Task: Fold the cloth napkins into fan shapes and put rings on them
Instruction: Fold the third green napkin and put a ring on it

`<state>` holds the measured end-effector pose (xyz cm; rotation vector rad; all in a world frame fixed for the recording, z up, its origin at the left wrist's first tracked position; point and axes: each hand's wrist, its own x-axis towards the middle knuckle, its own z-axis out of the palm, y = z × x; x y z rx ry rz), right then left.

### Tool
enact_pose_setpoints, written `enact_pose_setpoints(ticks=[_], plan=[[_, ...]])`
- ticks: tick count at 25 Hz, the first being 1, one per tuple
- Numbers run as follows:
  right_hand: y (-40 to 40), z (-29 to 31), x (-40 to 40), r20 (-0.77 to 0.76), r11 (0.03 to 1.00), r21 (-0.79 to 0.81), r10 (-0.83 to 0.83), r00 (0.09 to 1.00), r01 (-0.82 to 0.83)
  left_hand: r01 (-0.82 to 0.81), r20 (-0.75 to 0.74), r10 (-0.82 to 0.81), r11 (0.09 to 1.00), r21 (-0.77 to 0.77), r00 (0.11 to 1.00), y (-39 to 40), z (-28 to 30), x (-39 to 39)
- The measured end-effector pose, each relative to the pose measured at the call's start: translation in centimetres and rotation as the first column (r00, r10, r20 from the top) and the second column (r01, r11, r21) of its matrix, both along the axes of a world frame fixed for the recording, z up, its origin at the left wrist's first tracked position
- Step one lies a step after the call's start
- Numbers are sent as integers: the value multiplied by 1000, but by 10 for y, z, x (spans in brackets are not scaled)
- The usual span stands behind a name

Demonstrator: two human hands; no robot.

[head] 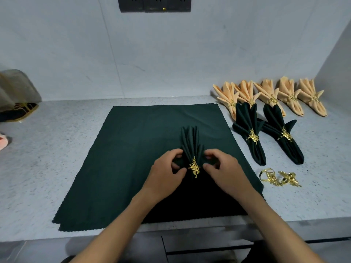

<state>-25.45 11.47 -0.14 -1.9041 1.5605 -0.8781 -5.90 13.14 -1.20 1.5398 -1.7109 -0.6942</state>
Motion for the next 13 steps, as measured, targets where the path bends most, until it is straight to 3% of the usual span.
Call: enact_pose_setpoints(ticks=[3,6,13], plan=[[-23,-2,1,74,985,102,133,988,-141,109,-102,-98,989,103,990,-13,5,-3],[-34,-3,0,203,984,110,119,972,-143,154,-132,-136,978,141,982,-25,7,2],[-51,11,-12,180,895,280,307,934,-348,398,64,-428,879,260,902,-33,16,10]])
